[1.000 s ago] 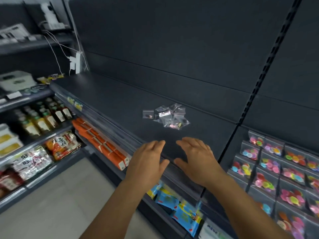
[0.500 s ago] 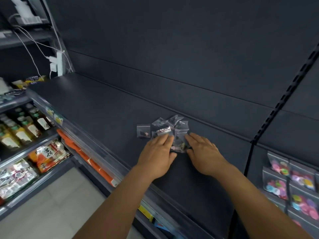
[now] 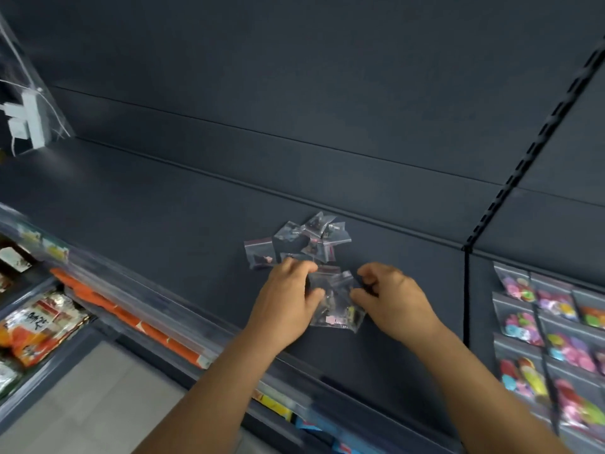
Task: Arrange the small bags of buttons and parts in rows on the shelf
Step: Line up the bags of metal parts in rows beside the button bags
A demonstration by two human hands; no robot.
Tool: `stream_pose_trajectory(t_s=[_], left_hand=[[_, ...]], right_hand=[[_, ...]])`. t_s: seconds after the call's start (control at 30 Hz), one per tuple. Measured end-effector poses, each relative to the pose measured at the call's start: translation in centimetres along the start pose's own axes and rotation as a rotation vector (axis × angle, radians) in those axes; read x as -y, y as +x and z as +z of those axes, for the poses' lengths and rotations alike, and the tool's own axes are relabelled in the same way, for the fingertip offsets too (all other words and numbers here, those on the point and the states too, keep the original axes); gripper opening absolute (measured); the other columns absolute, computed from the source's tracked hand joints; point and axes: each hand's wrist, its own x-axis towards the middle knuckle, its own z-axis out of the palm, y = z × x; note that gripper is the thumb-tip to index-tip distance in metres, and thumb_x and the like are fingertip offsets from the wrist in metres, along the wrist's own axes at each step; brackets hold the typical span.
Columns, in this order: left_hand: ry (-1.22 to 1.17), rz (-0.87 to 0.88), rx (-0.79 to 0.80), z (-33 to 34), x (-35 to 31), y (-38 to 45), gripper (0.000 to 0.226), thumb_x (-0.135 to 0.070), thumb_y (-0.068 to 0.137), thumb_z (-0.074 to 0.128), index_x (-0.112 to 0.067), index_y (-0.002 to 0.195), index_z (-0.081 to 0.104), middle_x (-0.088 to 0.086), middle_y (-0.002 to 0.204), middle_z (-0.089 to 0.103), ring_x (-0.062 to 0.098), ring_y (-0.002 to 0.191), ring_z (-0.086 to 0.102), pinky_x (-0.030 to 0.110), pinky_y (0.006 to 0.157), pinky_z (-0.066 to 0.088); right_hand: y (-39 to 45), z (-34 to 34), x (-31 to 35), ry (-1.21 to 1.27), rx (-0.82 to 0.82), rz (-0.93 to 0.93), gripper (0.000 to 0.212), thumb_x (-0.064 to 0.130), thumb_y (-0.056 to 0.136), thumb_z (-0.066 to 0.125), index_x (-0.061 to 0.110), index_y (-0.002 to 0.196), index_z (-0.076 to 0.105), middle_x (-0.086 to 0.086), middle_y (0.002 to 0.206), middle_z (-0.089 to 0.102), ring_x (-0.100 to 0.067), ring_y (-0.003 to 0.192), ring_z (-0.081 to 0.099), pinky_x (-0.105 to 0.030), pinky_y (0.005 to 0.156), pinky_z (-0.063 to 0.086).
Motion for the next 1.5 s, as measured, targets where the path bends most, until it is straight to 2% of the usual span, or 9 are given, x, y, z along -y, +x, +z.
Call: stream_pose_trajectory(t_s=[0.13,0.23,0.37,0.4,0.57,0.77,1.0,1.13,1.5], left_hand=[[0.068,-0.056,0.096,0.0,-0.1,0.9,0.058,-0.042,0.089,0.057,-0.018,0.139,0.04,0.002,0.129,0.05,0.021,0.124,0.042,0.035,0.099,0.04],[-0.086,-0.125,0.119,0.0,-0.6,1.1,0.063,-0.032,0.085,0.067,-0.015,0.139,0.038,0.001,0.117,0.059,0.023,0.111,0.054,0.038,0.093,0.047],[-0.232,-0.224,0.165,0.3,-0.7,1.5,0.052,-0.023,0.081,0.071,-0.013,0.126,0.046,-0.004,0.093,0.063,0.019,0.089,0.062,0.038,0.08,0.054],[-0.258,-0.228,0.171,0.3,-0.7,1.5,0.048,-0.022,0.08,0.072,-0.014,0.121,0.049,-0.005,0.088,0.063,0.019,0.085,0.063,0.037,0.074,0.055],[-0.457,-0.165,0.155,0.0,-0.6,1.4,0.021,-0.012,0.081,0.067,-0.017,0.101,0.062,-0.011,0.066,0.051,0.008,0.063,0.052,0.021,0.057,0.041],[-0.749,-0.107,0.171,-0.7,-3.2,1.4,0.016,-0.01,0.08,0.066,-0.022,0.082,0.056,-0.007,0.079,0.059,0.007,0.068,0.055,0.014,0.058,0.043],[-0.901,-0.008,0.406,0.0,-10.3,0.6,0.038,-0.001,0.076,0.065,-0.018,0.11,0.057,-0.001,0.093,0.071,0.015,0.09,0.066,0.036,0.087,0.052],[-0.875,0.06,0.473,1.9,-14.6,-0.5,0.029,-0.002,0.08,0.063,-0.014,0.106,0.062,0.002,0.098,0.071,0.016,0.09,0.065,0.036,0.088,0.051],[-0.915,0.19,0.678,8.5,-29.9,-8.4,0.022,-0.005,0.084,0.065,-0.014,0.104,0.061,0.003,0.094,0.071,0.013,0.081,0.067,0.022,0.065,0.053]], right_hand=[[0.3,0.4,1.3,-0.01,0.039,0.126,0.056,0.028,0.083,0.064,0.015,0.134,0.045,-0.006,0.127,0.055,-0.022,0.116,0.052,-0.03,0.092,0.044],[0.4,0.7,2.0,0.02,0.061,0.239,0.047,0.024,0.081,0.066,0.01,0.124,0.051,-0.007,0.114,0.061,-0.023,0.105,0.058,-0.032,0.083,0.049],[-0.1,0.8,2.6,0.138,0.029,0.294,0.007,0.013,0.079,0.066,0.015,0.079,0.059,0.003,0.073,0.056,-0.015,0.07,0.054,-0.023,0.054,0.042],[-0.3,1.0,2.6,0.19,0.011,0.294,0.016,0.011,0.079,0.066,0.018,0.069,0.055,0.006,0.066,0.052,-0.011,0.062,0.05,-0.02,0.049,0.036],[-1.9,1.0,1.9,0.431,-0.179,0.295,0.007,0.014,0.08,0.069,0.012,0.078,0.063,0.002,0.066,0.056,-0.012,0.058,0.05,-0.02,0.053,0.041],[-3.8,-0.4,0.6,0.744,-0.413,0.398,0.015,0.014,0.078,0.071,0.016,0.093,0.068,-0.004,0.08,0.067,-0.014,0.063,0.057,-0.027,0.059,0.048],[-7.6,-4.0,-1.6,0.954,-0.56,0.373,0.013,0.008,0.088,0.06,0.014,0.078,0.066,0.003,0.06,0.063,-0.009,0.055,0.056,-0.018,0.052,0.049],[-11.0,-6.0,-4.0,1.099,-0.61,0.395,0.028,0.027,0.095,0.052,0.009,0.084,0.069,-0.014,0.081,0.07,-0.024,0.075,0.064,-0.031,0.071,0.057],[-24.5,-12.4,-14.8,1.062,-0.739,0.348,0.007,0.009,0.081,0.07,0.004,0.086,0.069,-0.01,0.074,0.069,-0.018,0.064,0.064,-0.027,0.061,0.053]])
